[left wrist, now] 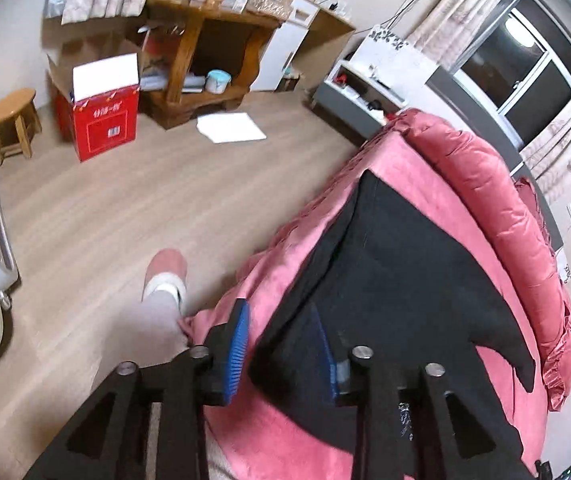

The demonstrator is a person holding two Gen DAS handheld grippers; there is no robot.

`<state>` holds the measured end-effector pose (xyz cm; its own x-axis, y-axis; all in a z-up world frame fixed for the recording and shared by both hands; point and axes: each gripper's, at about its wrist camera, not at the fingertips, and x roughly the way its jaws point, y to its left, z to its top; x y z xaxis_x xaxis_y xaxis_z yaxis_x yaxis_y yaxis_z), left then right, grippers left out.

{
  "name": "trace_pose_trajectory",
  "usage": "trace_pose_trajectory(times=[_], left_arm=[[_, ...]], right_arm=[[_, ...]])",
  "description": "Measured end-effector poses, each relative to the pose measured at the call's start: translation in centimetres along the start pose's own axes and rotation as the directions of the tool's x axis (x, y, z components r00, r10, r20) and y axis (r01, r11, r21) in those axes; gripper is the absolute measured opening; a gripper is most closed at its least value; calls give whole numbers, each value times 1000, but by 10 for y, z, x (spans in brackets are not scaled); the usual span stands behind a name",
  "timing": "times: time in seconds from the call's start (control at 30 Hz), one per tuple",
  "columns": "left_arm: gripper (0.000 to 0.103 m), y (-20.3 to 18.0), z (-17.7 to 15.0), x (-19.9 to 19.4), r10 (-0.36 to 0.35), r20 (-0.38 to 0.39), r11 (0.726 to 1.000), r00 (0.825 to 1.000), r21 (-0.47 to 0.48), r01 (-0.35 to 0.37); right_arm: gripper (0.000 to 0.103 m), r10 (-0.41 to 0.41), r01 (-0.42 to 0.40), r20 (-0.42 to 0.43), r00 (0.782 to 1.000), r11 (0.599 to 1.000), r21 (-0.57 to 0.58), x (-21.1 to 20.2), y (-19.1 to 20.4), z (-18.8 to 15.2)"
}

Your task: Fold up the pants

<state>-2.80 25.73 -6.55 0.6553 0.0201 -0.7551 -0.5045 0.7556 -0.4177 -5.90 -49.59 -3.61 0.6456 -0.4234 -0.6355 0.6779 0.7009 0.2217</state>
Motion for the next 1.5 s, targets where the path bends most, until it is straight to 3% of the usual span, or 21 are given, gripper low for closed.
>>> trace_pose_trajectory(times=[0.13,0.2,0.37,0.47,0.6,0.8,0.97,1.07,1.1,1.13,1.17,1.3,1.4,1.5], left_arm=[[36,-26,-5,15,-66,-45,994,997,79,69],[41,-43,-11,27,-73,-75,984,995,154,84],[44,-81,-18,59,-101,-110,956,989,263,127],[44,-97,-20,70,-82,-110,945,991,307,113],[45,-100,-19,67,-164,-122,940,979,283,193],[46,-68,10,75,-186,-130,974,974,109,201],[46,-20,60,66,-120,-3,993,993,-15,120],[48,-3,101,65,-13,88,999,996,-39,17],[52,-2,113,68,21,115,999,993,-33,-17],[65,-3,124,73,38,123,999,992,-18,-36],[71,-7,132,82,37,113,999,993,0,-37],[72,-34,149,134,-80,-28,994,996,76,82],[72,-58,154,183,-178,-148,981,973,50,187],[73,-76,159,224,-244,-214,969,946,-11,248]], right_arm=[[52,180,-190,-79,981,968,-163,0,69,-21],[52,268,-298,-153,951,927,-228,4,110,-40],[52,365,-448,-280,888,824,-346,9,189,-89],[52,393,-513,-338,855,735,-444,4,240,-124],[52,393,-513,-330,859,649,-562,-14,281,-159],[52,401,-492,-297,867,592,-638,-12,319,-173],[52,387,-482,-302,871,561,-673,-6,332,-184],[52,372,-483,-316,873,565,-669,3,332,-192],[52,376,-485,-315,871,566,-667,3,332,-193],[53,380,-488,-315,870,567,-664,4,332,-193],[53,380,-490,-317,869,567,-662,5,332,-193],[57,386,-499,-325,864,565,-657,8,332,-196],[60,387,-503,-329,861,560,-658,9,334,-197],[63,392,-511,-335,857,557,-655,10,334,-198]])
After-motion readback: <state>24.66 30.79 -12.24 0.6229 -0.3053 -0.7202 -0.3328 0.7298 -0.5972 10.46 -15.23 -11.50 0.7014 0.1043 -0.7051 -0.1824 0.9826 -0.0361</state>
